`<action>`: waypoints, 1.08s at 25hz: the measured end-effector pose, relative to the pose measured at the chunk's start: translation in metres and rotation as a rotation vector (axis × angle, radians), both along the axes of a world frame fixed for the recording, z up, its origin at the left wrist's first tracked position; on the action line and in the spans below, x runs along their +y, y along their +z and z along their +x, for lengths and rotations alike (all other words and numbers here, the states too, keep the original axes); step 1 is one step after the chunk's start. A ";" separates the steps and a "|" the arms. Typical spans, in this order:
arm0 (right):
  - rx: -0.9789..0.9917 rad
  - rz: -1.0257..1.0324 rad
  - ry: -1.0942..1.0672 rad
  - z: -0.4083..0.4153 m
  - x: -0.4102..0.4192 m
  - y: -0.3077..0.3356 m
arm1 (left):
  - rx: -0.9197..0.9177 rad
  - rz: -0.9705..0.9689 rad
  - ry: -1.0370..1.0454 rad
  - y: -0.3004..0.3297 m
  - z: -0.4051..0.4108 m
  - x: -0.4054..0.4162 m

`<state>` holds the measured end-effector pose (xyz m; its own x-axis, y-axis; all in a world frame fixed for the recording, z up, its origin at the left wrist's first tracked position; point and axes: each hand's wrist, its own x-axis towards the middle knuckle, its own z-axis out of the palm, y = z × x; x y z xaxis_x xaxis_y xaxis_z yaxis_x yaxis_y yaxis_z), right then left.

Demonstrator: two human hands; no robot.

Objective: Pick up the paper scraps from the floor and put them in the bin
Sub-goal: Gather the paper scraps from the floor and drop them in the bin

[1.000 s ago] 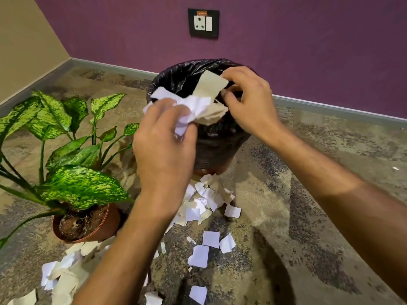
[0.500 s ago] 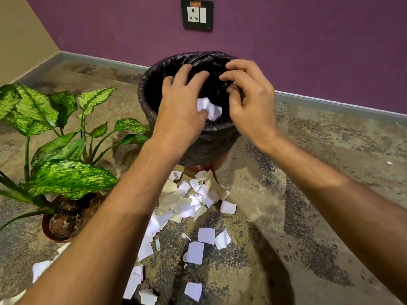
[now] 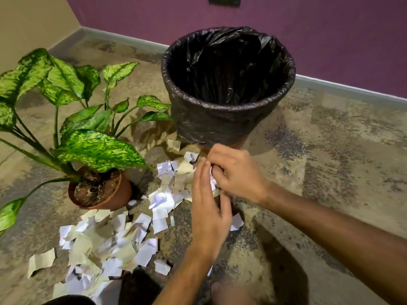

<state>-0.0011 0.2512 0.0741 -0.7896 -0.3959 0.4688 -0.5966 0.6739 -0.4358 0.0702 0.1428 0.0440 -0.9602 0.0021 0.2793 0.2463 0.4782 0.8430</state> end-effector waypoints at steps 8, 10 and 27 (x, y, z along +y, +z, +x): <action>-0.922 0.859 0.026 0.035 0.004 -0.091 | -0.661 -0.674 -0.215 -0.098 0.076 -0.068; -0.973 0.973 0.087 0.036 0.011 -0.099 | -0.717 -0.787 -0.272 -0.101 0.082 -0.071; -0.643 0.830 0.354 0.066 -0.023 -0.134 | -0.704 -0.480 -0.086 -0.114 0.068 -0.089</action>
<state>0.0649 0.2281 -0.0602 -0.5702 -0.6487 -0.5040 -0.6381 0.7362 -0.2255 0.1387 0.0541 -0.0700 -0.9008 0.0481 -0.4316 -0.2071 0.8260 0.5243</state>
